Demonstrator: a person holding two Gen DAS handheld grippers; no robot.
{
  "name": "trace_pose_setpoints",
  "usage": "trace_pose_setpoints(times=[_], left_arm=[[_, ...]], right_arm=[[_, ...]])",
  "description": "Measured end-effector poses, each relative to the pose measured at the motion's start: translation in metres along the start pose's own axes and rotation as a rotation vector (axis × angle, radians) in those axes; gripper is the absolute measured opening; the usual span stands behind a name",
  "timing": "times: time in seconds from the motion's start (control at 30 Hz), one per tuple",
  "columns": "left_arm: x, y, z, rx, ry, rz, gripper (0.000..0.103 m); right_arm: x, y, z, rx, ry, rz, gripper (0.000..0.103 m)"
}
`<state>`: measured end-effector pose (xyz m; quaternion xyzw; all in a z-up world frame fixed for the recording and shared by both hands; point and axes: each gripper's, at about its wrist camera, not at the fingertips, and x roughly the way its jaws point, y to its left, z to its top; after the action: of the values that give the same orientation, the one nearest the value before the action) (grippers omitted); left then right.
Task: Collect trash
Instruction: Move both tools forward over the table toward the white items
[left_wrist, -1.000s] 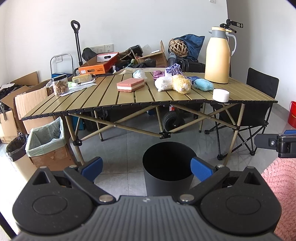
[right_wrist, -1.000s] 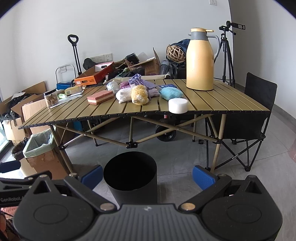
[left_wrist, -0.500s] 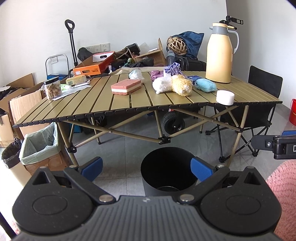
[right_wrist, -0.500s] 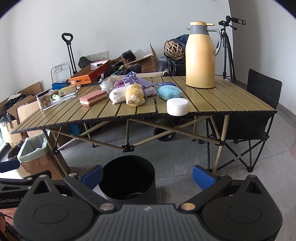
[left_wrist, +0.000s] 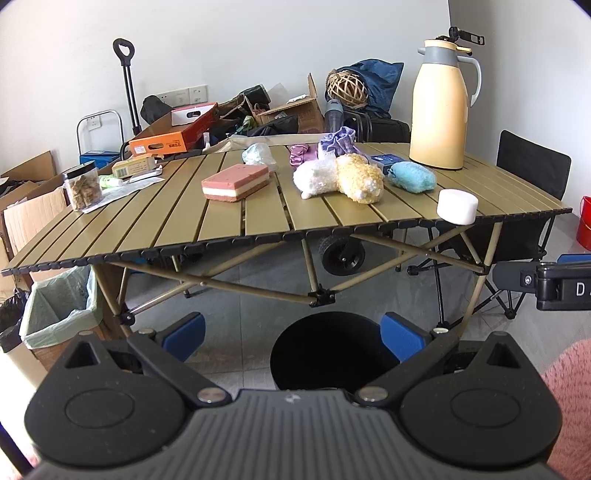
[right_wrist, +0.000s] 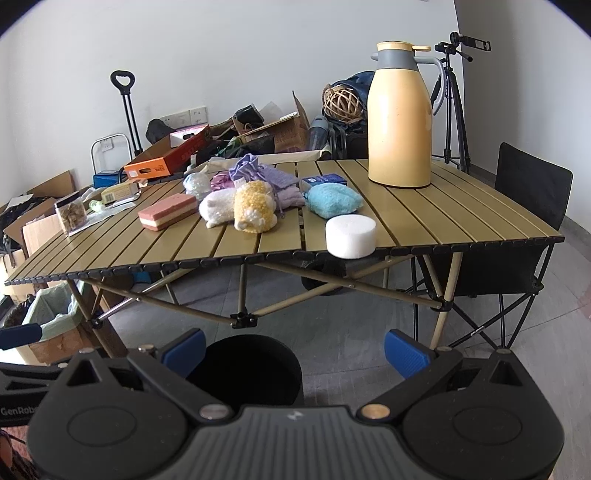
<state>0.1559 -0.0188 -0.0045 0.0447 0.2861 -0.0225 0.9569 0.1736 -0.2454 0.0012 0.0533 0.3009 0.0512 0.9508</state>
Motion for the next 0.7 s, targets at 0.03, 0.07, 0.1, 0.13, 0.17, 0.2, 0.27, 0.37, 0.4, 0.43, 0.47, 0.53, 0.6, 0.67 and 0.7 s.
trace_pose_setpoints(times=[0.03,0.07,0.1,0.13,0.17,0.2,0.27,0.37,0.4,0.43,0.47,0.53,0.6,0.67,0.7], left_arm=[[0.003,0.000,0.002,0.001,0.000,-0.002,0.103],[0.007,0.000,0.004,0.001,-0.001,-0.004,0.103],[0.010,-0.001,0.007,0.001,-0.001,-0.006,0.103],[0.013,-0.001,0.009,0.000,-0.002,-0.010,0.103],[0.017,-0.002,0.012,-0.001,-0.002,-0.013,0.103],[0.021,-0.002,0.015,-0.002,-0.004,-0.015,0.103],[0.027,-0.003,0.020,-0.004,-0.009,-0.017,0.103],[0.038,-0.005,0.028,-0.006,-0.016,-0.021,0.103],[0.042,-0.006,0.031,-0.006,-0.018,-0.023,0.103],[0.045,-0.006,0.034,-0.006,-0.022,-0.024,0.103],[0.049,-0.007,0.037,-0.006,-0.025,-0.024,0.103],[0.056,-0.009,0.042,-0.005,-0.032,-0.026,0.103],[0.064,-0.011,0.048,-0.002,-0.041,-0.025,0.103],[0.072,-0.012,0.054,-0.004,-0.052,-0.022,0.103],[0.076,-0.012,0.057,-0.005,-0.057,-0.020,0.103]], right_arm=[[0.003,-0.001,0.002,0.001,-0.003,-0.002,0.103],[0.006,-0.002,0.005,0.003,-0.007,-0.005,0.103],[0.009,-0.003,0.007,0.005,-0.010,-0.007,0.103],[0.012,-0.004,0.009,0.007,-0.013,-0.009,0.103],[0.015,-0.005,0.011,0.008,-0.016,-0.012,0.103],[0.018,-0.005,0.013,0.010,-0.018,-0.014,0.103],[0.024,-0.007,0.017,0.013,-0.024,-0.019,0.103],[0.033,-0.011,0.023,0.020,-0.036,-0.029,0.103],[0.036,-0.013,0.025,0.023,-0.039,-0.032,0.103],[0.039,-0.014,0.027,0.027,-0.042,-0.036,0.103],[0.042,-0.016,0.029,0.030,-0.046,-0.039,0.103],[0.049,-0.020,0.032,0.035,-0.056,-0.050,0.103],[0.057,-0.023,0.036,0.038,-0.065,-0.060,0.103],[0.064,-0.026,0.040,0.040,-0.079,-0.067,0.103],[0.068,-0.027,0.042,0.037,-0.086,-0.074,0.103]])
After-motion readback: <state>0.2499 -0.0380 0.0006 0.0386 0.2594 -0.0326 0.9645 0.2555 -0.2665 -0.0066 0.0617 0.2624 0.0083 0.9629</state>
